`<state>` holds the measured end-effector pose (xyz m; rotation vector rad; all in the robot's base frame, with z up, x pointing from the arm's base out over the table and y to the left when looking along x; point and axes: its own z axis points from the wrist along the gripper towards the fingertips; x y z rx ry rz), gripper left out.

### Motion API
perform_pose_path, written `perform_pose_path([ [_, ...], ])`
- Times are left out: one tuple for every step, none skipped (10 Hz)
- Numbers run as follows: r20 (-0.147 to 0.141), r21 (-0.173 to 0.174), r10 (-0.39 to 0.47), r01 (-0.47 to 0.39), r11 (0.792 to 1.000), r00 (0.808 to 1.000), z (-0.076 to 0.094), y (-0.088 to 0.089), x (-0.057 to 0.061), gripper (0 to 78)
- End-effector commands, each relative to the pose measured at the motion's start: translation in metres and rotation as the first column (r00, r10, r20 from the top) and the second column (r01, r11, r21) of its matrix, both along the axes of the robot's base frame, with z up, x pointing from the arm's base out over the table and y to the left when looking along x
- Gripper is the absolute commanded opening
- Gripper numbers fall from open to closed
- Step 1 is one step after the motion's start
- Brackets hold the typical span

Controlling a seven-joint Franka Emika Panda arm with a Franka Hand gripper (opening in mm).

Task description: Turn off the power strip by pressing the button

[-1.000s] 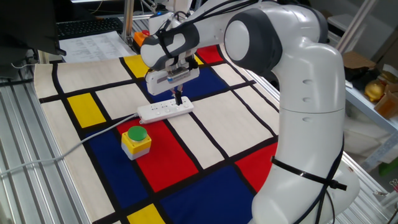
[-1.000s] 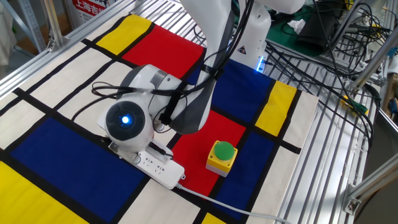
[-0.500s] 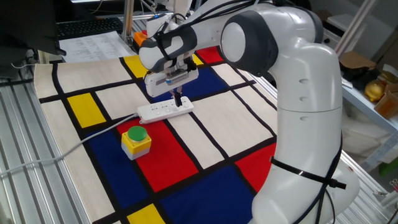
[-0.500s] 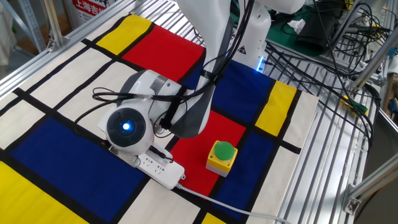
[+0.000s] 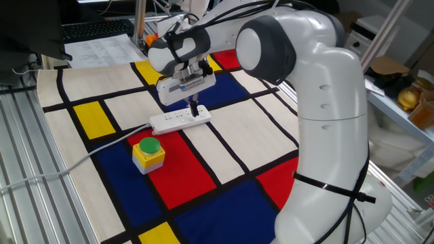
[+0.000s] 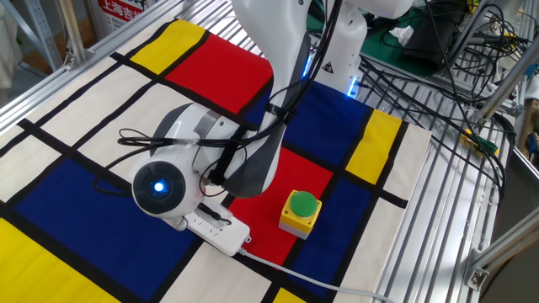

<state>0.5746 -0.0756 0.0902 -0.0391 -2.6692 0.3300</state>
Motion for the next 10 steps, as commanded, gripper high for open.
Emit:
perform_pose_path([
  [0.004, 0.002, -0.002, 0.002, 1.0, 1.0, -0.0068, 0.0, 0.0007, 0.0],
  [0.004, 0.002, -0.002, 0.002, 1.0, 1.0, -0.0088, 0.0, 0.0006, 0.0],
  [0.004, 0.001, -0.002, 0.002, 1.0, 1.0, -0.0095, -0.0001, 0.0006, 0.0],
  [0.004, -0.001, -0.003, 0.003, 1.0, 1.0, -0.0095, -0.0001, 0.0006, 0.0],
  [0.003, -0.002, -0.003, 0.003, 1.0, 1.0, -0.0095, -0.0001, 0.0006, 0.0],
  [0.002, -0.005, -0.006, 0.006, 1.0, 1.0, -0.0099, -0.0001, 0.0006, 0.0],
  [0.002, -0.007, -0.007, 0.007, 1.0, 1.0, -0.0113, -0.0002, 0.0005, 0.0],
  [0.003, -0.007, -0.008, 0.008, 1.0, 1.0, -0.0129, -0.0003, 0.0005, 0.0],
  [0.003, -0.007, -0.008, 0.008, 1.0, 1.0, -0.014, -0.0003, 0.0004, 0.0],
  [0.002, -0.007, -0.008, 0.008, 1.0, 1.0, -0.0157, -0.0005, 0.0004, 0.0],
])
